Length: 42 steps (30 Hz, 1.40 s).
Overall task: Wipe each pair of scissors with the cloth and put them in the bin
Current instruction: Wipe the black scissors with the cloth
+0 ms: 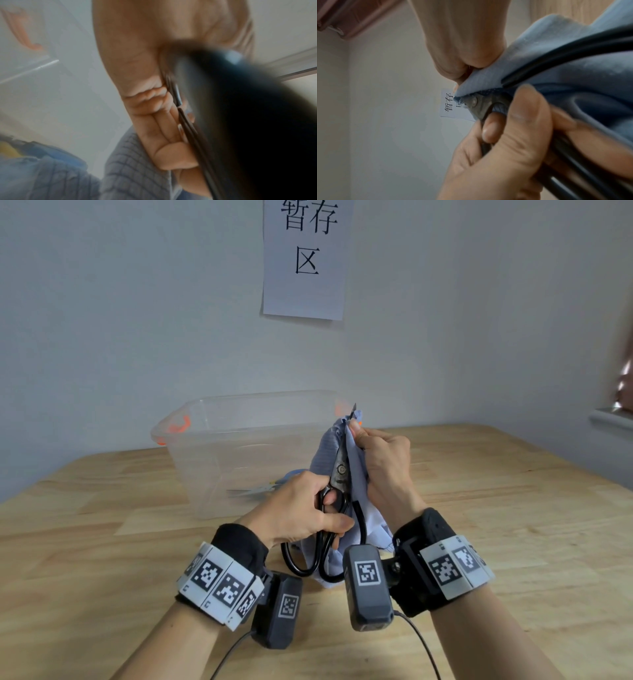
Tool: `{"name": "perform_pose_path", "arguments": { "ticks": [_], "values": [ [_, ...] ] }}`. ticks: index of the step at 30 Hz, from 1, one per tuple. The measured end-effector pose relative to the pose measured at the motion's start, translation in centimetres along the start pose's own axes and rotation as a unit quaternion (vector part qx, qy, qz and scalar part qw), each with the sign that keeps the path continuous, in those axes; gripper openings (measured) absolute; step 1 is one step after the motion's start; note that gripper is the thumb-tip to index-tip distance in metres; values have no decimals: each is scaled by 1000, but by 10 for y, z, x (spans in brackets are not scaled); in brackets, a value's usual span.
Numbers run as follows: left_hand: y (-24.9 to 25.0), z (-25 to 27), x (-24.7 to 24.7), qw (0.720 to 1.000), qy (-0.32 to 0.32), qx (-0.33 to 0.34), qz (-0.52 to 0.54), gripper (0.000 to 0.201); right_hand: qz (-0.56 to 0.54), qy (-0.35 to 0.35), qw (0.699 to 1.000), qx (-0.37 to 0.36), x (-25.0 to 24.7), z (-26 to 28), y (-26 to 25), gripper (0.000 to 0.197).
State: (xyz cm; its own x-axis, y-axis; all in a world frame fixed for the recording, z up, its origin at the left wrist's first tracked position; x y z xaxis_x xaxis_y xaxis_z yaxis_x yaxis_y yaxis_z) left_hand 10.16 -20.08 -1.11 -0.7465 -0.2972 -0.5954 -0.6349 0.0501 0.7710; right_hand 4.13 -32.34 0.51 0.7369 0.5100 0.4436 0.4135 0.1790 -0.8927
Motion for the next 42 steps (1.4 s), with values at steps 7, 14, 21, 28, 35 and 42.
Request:
{"name": "perform_pose_path", "arguments": {
  "ticks": [7,14,21,28,35,42],
  "values": [
    [3,1,5,1000,-11,1,2,43,1,23,1000,-3,-4,1,-5,28],
    [6,1,10,1000,-22,-5,-8,42,11,41,999,-19,-7,1,-10,25],
    [8,1,13,999,-32,1,-19,43,18,56,998,-21,-11,-2,-13,27],
    [6,2,18,999,-48,0,-4,45,-23,57,998,-22,-19,-8,-19,28],
    [1,5,10,999,-31,-7,35,43,-37,46,998,-12,-25,-11,-20,22],
    [0,3,-9,996,38,-6,75,42,0,10,1000,5,-22,-14,-13,24]
  ]
}}
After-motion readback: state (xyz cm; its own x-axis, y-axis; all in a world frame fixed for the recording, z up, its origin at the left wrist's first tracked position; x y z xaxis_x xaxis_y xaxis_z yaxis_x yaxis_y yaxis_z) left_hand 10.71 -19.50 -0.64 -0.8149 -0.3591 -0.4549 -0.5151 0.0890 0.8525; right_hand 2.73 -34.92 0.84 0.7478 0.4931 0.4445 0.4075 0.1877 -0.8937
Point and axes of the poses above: each hand's wrist, its own z-axis away from the middle knuckle, its own x-axis out of the palm, y = z × x, the point moved 7 cm from there along -z, towards the middle knuckle, and after that the axes turned 7 degrees about x, right-handed, at the moved point
